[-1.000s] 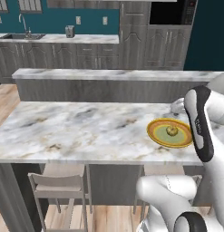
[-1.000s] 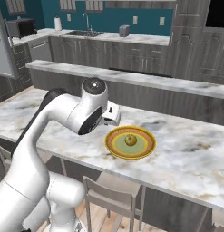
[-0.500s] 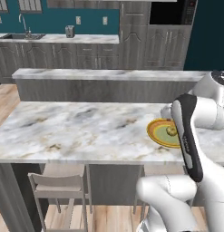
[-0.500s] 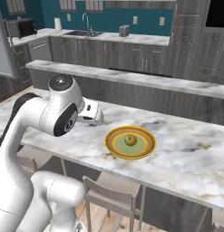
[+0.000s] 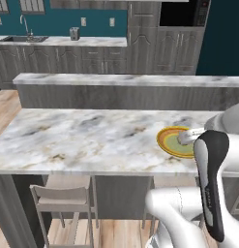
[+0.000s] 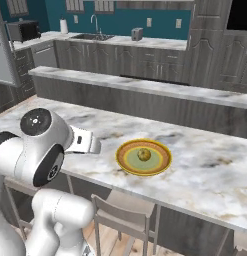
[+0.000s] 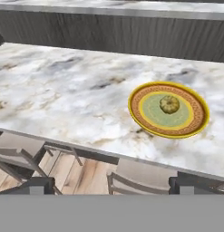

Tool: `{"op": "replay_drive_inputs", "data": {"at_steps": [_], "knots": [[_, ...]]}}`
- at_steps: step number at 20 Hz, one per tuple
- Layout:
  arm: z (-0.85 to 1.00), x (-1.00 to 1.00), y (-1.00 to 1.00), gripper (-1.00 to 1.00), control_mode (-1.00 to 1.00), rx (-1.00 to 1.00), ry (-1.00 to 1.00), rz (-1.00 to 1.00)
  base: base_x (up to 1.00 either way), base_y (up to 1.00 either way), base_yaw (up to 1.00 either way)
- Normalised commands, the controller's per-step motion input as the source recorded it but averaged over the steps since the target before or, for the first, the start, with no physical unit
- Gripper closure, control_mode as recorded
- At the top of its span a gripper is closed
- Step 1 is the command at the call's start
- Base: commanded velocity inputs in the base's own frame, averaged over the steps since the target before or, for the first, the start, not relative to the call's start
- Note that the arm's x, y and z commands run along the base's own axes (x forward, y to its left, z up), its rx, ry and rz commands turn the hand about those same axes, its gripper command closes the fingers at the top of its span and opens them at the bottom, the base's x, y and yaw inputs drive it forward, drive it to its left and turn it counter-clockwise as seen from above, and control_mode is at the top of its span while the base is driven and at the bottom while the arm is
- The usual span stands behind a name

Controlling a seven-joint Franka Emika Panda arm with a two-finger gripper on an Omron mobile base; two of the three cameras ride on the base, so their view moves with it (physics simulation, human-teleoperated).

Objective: Take the cheese, chicken drumstick, and squash from the fridge and place them on the plate on the dining counter to create an appetizer plate.

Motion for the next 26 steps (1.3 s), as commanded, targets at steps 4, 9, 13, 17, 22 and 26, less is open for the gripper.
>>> {"op": "replay_drive_inputs", "data": {"at_steps": [4, 9, 13, 17, 22, 26], "knots": [[0.00, -0.32, 0.46, -1.00, -1.00, -0.05, -0.12, 0.00, 0.00, 0.00, 0.00], [0.00, 0.00, 0.00, -1.00, 1.00, 0.00, 0.00, 0.00, -0.09, 0.05, -0.01], [0.00, 0.00, 0.00, -1.00, 1.00, 0.00, 0.00, 0.00, -0.56, 0.33, 0.12], [0.00, 0.00, 0.00, -1.00, 1.00, 0.00, 0.00, 0.00, -0.38, 0.97, 0.41], [0.00, 0.00, 0.00, -1.00, 1.00, 0.00, 0.00, 0.00, -0.19, 1.00, 0.31], [0.00, 0.00, 0.00, -1.00, 1.00, 0.00, 0.00, 0.00, 0.01, 1.00, 0.11]]}}
